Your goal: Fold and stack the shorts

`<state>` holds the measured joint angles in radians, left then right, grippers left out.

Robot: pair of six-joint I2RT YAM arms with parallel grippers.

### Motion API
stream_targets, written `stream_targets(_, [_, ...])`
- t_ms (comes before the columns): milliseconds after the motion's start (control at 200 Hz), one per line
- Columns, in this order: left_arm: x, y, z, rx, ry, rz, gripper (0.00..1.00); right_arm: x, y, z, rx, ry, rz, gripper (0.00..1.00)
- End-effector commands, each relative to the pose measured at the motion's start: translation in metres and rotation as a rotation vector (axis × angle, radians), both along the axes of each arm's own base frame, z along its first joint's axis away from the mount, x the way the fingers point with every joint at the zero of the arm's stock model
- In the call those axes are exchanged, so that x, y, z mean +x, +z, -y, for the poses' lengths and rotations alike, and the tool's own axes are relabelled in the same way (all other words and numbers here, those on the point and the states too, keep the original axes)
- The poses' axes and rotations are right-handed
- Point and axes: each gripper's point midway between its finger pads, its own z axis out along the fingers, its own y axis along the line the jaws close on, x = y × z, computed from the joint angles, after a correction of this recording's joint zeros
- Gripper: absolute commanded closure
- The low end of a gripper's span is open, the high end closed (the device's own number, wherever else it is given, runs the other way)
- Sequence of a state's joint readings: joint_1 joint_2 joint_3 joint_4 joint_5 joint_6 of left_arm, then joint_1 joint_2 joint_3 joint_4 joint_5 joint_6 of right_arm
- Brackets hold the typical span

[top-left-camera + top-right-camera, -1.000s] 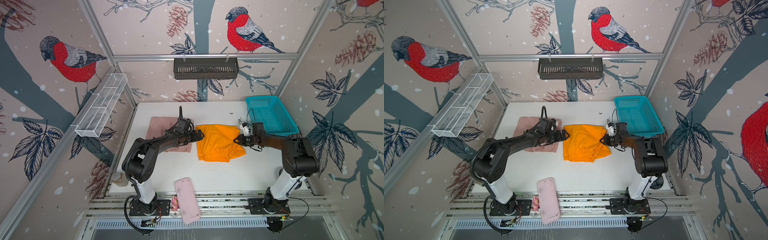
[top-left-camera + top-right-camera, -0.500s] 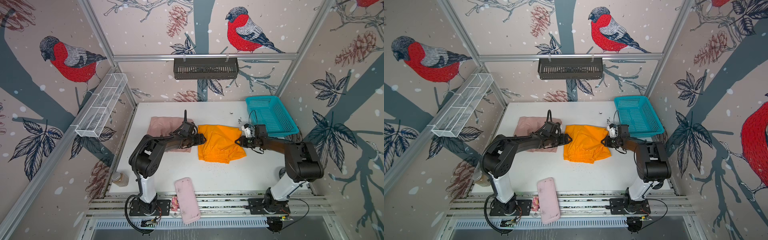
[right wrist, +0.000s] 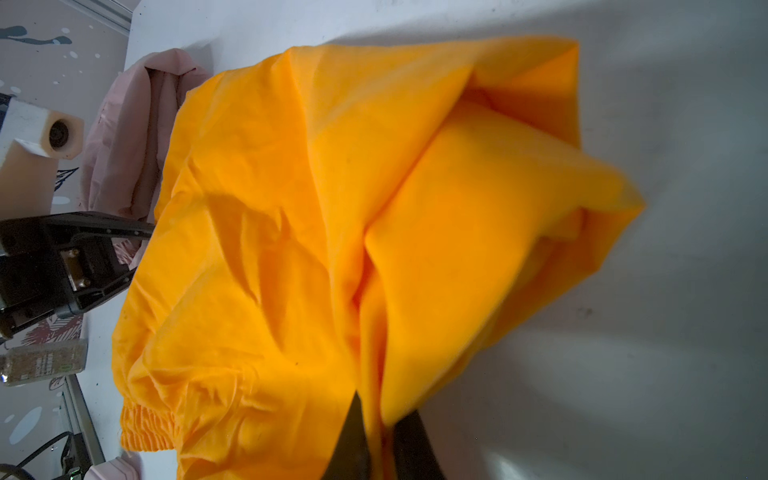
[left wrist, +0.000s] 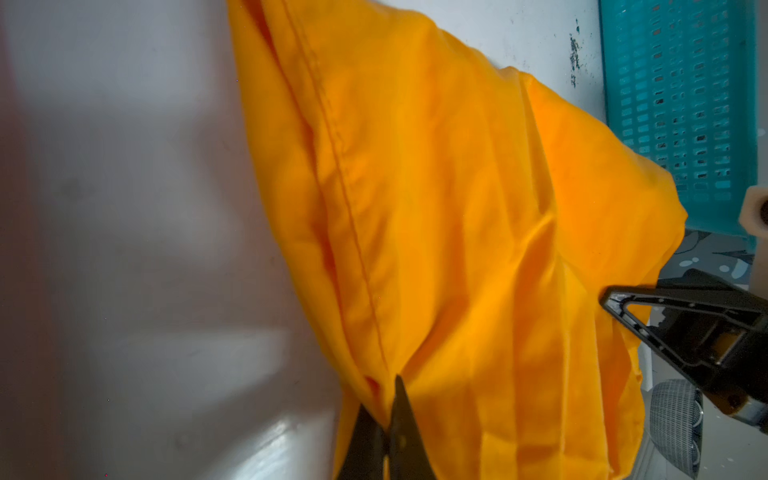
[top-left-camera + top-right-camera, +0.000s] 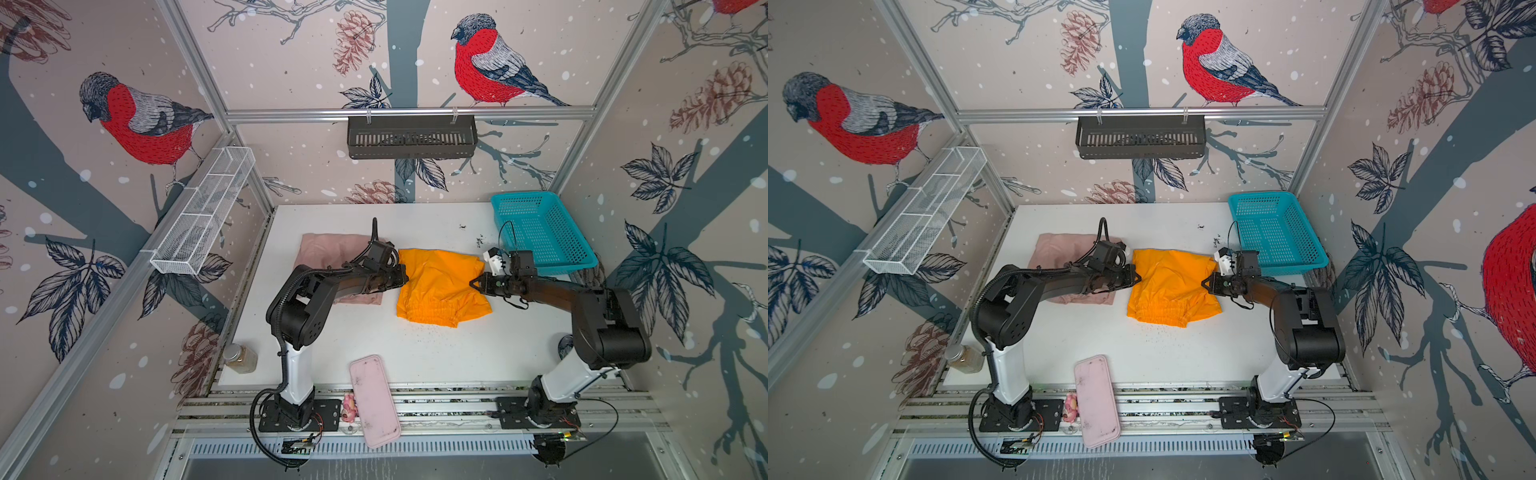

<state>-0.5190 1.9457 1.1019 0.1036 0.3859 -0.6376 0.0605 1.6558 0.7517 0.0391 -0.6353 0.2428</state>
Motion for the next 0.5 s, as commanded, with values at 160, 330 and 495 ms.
stream_targets(160, [0.006, 0.011, 0.004, 0.038, -0.041, 0.043, 1.0, -0.007, 0.009, -0.008, 0.026, 0.008, 0.015, 0.93])
stream_targets(330, [0.002, 0.03, -0.004, 0.124, -0.079, 0.019, 1.0, -0.012, 0.03, -0.017, 0.021, 0.004, 0.033, 0.95])
stream_targets(495, [0.002, 0.064, -0.017, 0.212, -0.124, 0.014, 1.0, -0.014, 0.065, -0.045, 0.028, 0.013, 0.08, 0.97])
